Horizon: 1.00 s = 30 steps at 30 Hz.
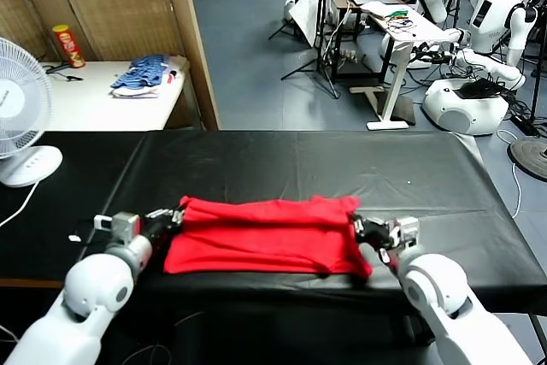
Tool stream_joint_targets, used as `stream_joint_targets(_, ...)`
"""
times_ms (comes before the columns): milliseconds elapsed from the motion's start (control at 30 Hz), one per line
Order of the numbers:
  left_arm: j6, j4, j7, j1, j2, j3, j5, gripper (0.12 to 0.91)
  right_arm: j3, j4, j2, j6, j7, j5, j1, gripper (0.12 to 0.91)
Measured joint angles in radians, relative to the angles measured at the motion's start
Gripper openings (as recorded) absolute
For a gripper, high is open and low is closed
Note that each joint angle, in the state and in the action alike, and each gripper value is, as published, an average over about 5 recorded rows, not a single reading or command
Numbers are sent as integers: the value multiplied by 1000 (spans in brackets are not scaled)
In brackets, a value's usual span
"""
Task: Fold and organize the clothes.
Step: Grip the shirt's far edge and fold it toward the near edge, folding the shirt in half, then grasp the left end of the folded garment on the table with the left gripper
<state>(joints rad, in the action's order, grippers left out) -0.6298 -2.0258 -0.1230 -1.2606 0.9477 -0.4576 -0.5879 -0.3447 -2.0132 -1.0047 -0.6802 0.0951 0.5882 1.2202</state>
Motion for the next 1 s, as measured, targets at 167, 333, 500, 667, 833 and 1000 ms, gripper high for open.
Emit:
stream_joint_targets(167, 0, -14, 2, -46, 8, -5, 40, 128, -15, -16, -1, -3, -3, 0, 27, 122)
stream_joint_targets(333, -9, -32, 9, -83, 19, -8, 80, 128, -42, -44, 4, -17, -15, 11, 56, 139)
stream_joint_targets(500, -23, -54, 19, -115, 27, -22, 108, 270, -105, -100, 15, -15, -15, 60, 100, 363)
stream_joint_targets(667, -23, -82, 30, -142, 17, -51, 101, 538, -163, -120, 4, 40, 12, 75, 104, 614)
stream_joint_targets(833, -2, -73, -18, -118, 12, -78, -14, 766, -151, -64, -44, 87, 42, 15, 49, 780)
stream_joint_targets(1000, 25, -24, -89, -45, 48, -68, -185, 797, -107, 19, -100, 92, 63, -27, -8, 798)
